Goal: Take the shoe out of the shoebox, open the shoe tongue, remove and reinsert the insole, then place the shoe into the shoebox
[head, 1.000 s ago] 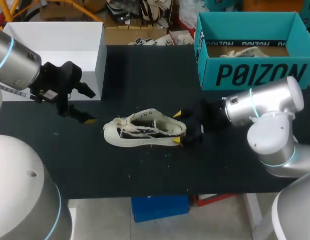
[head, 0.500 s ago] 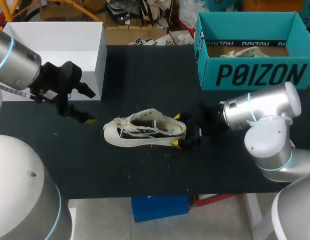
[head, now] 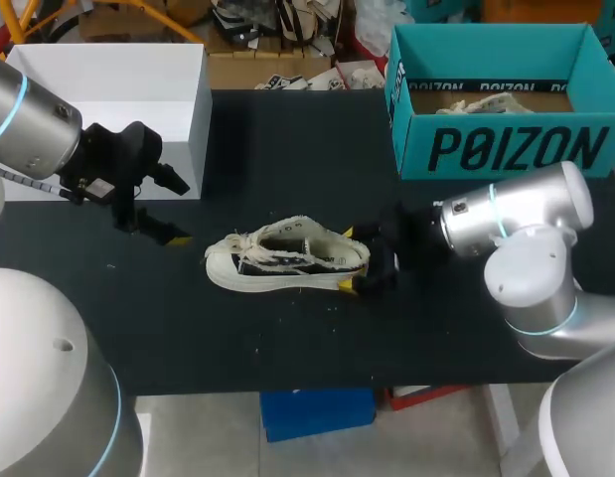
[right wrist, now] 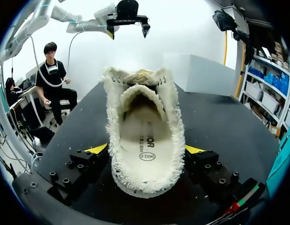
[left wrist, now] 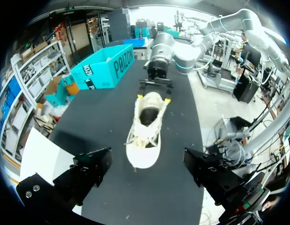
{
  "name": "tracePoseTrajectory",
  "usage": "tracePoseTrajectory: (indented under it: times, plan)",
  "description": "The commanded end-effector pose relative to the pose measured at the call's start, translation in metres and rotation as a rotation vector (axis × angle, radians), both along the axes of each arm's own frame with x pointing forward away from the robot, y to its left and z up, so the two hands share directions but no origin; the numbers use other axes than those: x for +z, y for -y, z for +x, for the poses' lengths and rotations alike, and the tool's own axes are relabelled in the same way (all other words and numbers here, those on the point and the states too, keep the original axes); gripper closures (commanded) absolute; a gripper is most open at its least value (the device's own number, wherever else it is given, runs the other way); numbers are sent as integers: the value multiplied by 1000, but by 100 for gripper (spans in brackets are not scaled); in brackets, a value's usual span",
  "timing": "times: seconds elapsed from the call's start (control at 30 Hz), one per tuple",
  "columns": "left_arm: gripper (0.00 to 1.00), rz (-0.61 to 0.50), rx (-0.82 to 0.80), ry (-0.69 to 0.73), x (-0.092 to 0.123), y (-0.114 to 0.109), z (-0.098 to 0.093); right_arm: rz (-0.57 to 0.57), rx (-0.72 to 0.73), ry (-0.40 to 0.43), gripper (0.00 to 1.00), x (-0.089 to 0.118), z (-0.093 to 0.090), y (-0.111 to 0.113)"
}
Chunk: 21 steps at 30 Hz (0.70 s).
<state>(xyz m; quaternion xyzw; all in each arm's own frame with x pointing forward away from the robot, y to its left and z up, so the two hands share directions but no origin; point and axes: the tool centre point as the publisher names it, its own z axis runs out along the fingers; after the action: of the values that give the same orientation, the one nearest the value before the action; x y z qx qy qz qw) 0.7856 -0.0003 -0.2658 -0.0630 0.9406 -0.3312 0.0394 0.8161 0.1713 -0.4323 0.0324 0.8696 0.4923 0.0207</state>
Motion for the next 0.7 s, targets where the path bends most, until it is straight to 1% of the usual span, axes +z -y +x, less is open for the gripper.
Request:
tracePoseTrajectory:
  times: [0.03, 0.33, 0.47, 0.53, 0.63, 0.7]
  plan:
    - [0, -1, 1, 4, -2, 0, 0, 19, 38, -5, 100, -3, 7, -2]
    - [0, -1, 1, 4, -2, 0, 0, 19, 38, -5, 100, -3, 7, -2]
    - [0, 110, 49, -50, 0, 12, -6, 19, 38, -5, 100, -3, 7, -2]
    - [0, 153, 107, -95, 1, 19, -11, 19, 38, -5, 100, -3, 7, -2]
    - [0, 217, 200, -118, 1, 33, -18, 19, 38, -5, 100, -3, 7, -2]
    - [0, 261, 294, -143, -1, 41, -22, 19, 38, -5, 100, -3, 7, -2]
